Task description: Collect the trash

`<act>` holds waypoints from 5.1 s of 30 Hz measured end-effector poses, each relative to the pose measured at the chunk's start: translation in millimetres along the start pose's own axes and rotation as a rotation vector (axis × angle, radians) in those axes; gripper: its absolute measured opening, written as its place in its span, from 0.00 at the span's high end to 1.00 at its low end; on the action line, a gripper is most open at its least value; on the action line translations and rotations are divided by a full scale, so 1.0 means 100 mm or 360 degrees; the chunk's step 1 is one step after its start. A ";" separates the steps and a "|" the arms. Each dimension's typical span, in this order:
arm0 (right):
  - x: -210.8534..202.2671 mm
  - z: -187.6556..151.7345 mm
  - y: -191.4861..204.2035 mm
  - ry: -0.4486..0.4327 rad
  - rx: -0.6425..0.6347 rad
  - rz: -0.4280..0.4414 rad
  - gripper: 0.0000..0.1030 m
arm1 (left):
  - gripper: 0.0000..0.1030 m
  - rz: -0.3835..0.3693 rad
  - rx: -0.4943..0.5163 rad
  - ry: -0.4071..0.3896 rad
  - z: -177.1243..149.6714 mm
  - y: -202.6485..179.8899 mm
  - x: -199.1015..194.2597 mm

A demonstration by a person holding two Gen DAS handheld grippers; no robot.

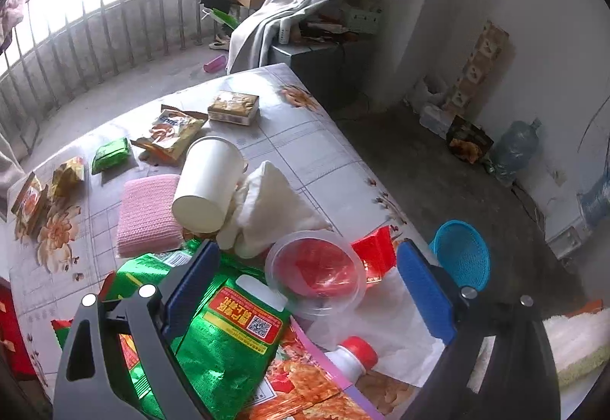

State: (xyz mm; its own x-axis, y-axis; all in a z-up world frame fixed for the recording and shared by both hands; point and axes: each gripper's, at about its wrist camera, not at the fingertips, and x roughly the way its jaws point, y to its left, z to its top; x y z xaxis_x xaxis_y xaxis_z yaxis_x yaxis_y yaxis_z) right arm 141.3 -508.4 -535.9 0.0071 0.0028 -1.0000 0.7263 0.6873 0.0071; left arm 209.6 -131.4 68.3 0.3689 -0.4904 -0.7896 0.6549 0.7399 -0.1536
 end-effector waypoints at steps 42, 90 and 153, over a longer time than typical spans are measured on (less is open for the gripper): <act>0.03 0.21 1.39 -0.0110 -0.0082 0.0003 0.06 | 0.11 0.0209 -0.0366 -0.0072 -0.20 0.64 -0.21; -2.29 -0.82 -2.62 -0.0330 0.1168 0.0450 0.13 | 0.11 0.0129 -0.0296 -0.0406 -0.87 0.27 -1.15; -5.56 -2.18 1.88 -0.0797 -0.0871 0.0760 0.96 | 0.37 0.0064 -0.0210 0.0444 0.63 1.23 1.11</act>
State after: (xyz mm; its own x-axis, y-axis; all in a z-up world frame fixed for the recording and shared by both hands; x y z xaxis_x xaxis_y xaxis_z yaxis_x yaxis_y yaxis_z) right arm 123.9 -222.6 20.5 0.6196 0.1480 -0.7709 0.1384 0.9461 0.2929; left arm 372.9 -123.7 -0.5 0.1855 -0.3276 -0.9264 0.5455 0.8185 -0.1802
